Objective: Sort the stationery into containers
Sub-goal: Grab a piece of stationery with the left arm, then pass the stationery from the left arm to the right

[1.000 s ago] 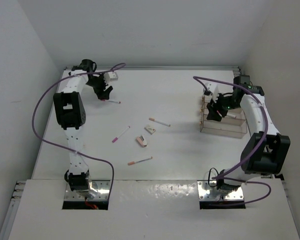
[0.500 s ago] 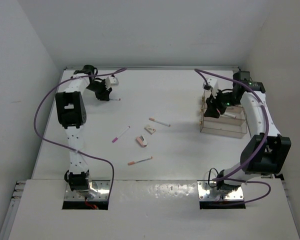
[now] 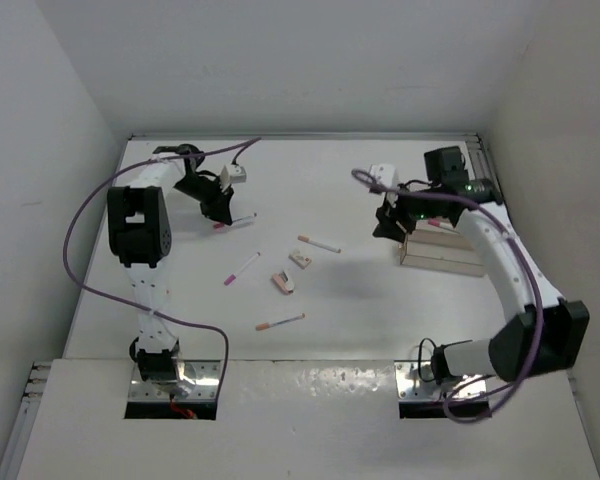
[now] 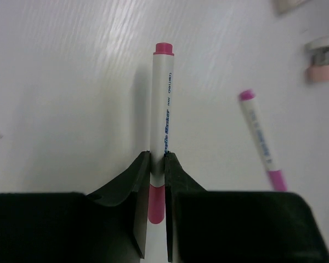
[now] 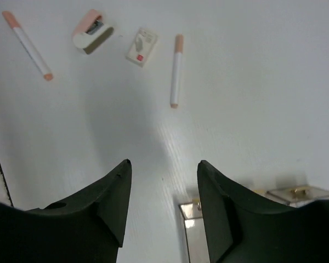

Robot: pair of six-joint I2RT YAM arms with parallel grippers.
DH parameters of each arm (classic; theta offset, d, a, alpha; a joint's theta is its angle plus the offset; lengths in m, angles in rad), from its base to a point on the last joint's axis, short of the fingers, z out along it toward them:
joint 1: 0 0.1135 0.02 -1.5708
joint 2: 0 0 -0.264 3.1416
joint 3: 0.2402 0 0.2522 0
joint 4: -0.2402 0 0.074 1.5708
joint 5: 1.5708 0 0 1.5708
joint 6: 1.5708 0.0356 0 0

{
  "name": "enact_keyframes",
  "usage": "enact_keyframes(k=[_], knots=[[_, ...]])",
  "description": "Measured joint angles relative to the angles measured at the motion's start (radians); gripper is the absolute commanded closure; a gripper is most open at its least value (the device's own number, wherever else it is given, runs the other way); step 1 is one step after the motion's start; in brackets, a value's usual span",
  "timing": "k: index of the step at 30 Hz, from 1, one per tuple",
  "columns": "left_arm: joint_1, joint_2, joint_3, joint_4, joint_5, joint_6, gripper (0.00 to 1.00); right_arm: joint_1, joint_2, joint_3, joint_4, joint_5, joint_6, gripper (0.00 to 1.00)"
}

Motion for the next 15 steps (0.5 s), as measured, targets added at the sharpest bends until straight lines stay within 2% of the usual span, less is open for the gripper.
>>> enact_keyframes(k=[4, 6, 11, 15], knots=[[-0.047, -0.056, 0.011, -0.071, 0.142, -0.095, 1.0, 0.169, -0.165, -0.146, 0.149, 0.066, 0.018, 0.44], [-0.092, -0.122, -0.039, -0.06, 0.205, -0.159, 1.0, 0.248, -0.204, -0.187, 0.214, 0.102, 0.013, 0.43], [-0.235, -0.317, -0.211, 0.058, 0.345, -0.43, 1.0, 0.414, -0.2, -0.257, 0.379, 0.226, -0.044, 0.42], [-0.317, -0.383, -0.283, 0.166, 0.399, -0.643, 1.0, 0.513, -0.166, -0.271, 0.449, 0.286, -0.126, 0.43]])
